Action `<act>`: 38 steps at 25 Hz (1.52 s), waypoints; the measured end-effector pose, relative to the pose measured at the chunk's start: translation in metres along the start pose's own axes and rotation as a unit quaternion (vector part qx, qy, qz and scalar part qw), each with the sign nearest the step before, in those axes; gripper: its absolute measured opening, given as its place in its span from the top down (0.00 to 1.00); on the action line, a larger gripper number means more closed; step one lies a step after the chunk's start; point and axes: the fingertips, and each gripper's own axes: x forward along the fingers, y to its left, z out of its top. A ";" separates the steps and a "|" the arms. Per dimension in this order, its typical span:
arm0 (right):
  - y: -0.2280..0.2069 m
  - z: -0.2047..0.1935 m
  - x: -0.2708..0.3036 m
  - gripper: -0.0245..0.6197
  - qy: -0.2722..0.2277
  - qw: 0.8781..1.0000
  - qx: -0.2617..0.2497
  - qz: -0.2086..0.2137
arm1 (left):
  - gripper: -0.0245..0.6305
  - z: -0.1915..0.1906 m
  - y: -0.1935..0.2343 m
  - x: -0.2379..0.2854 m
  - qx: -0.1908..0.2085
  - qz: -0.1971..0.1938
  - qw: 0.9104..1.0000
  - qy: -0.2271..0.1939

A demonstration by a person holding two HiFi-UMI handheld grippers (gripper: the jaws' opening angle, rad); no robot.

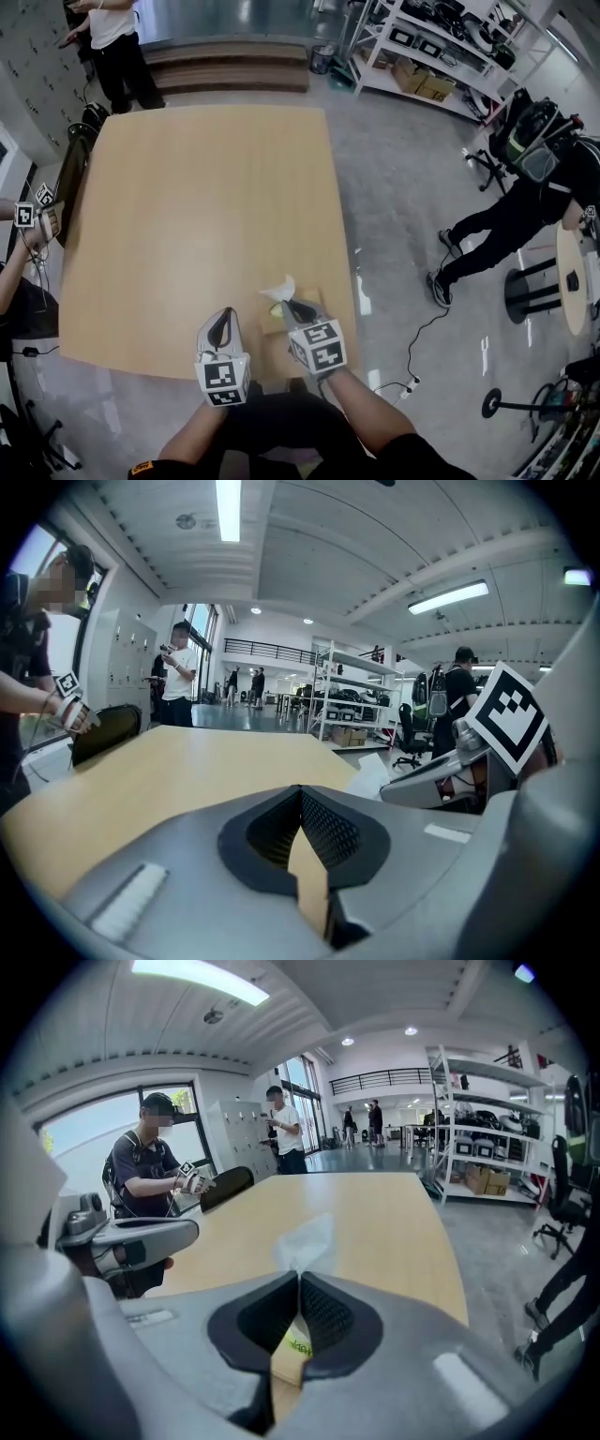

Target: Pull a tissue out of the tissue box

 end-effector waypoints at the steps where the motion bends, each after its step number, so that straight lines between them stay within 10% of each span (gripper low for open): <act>1: 0.000 0.004 -0.003 0.96 -0.007 1.000 -0.001 0.000 | 0.94 0.004 -0.001 -0.001 -0.001 0.002 1.000 -0.002; 20: -0.003 0.081 -0.097 0.96 -0.158 0.987 -0.027 0.010 | 0.94 0.032 -0.020 -0.039 0.008 0.051 0.997 -0.062; 38: -0.003 0.026 -0.170 0.96 -0.171 0.982 -0.055 0.049 | 0.94 0.009 -0.083 -0.116 -0.022 0.109 0.991 -0.070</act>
